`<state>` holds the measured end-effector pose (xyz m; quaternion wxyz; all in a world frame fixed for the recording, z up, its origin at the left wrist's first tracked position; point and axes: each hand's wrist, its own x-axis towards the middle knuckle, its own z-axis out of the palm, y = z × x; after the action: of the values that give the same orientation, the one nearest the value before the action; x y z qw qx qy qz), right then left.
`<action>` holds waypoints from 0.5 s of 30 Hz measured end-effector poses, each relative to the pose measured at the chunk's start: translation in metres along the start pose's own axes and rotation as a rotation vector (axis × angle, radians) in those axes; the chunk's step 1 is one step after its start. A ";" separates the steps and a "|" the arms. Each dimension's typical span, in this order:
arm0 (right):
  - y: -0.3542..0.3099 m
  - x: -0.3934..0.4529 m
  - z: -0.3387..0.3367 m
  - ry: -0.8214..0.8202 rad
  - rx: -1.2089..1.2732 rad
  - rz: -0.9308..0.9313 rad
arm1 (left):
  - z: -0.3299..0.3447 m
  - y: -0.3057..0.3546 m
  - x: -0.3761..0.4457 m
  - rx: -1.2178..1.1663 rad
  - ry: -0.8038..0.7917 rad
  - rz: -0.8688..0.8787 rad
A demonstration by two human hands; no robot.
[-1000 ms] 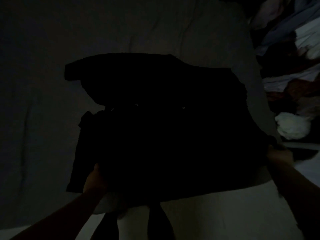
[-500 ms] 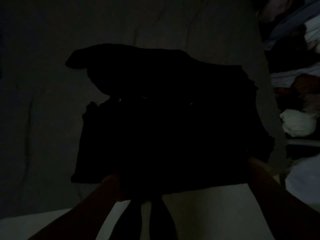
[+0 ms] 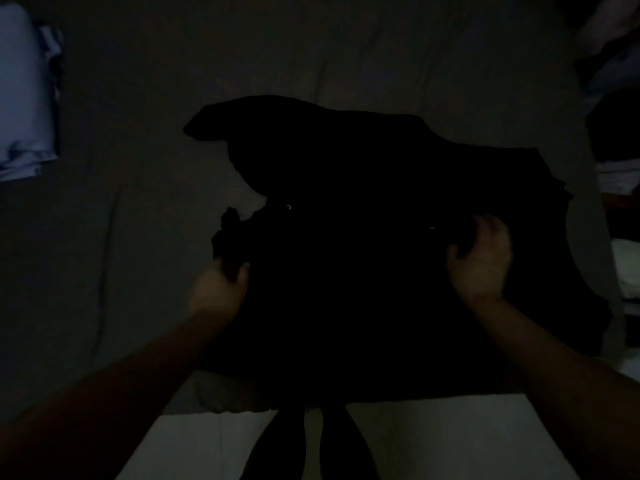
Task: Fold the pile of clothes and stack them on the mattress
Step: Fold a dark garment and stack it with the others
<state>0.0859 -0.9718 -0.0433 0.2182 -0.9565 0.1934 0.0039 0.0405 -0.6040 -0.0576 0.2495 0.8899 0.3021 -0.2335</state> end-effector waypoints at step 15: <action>-0.325 0.068 0.168 -0.715 -0.326 -0.600 | 0.000 0.052 0.029 0.440 -0.371 0.585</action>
<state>0.2828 -0.6568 -0.0666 0.1099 -0.9305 -0.1809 0.2989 0.0948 -0.6278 -0.0586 0.1594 0.9133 -0.0707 -0.3681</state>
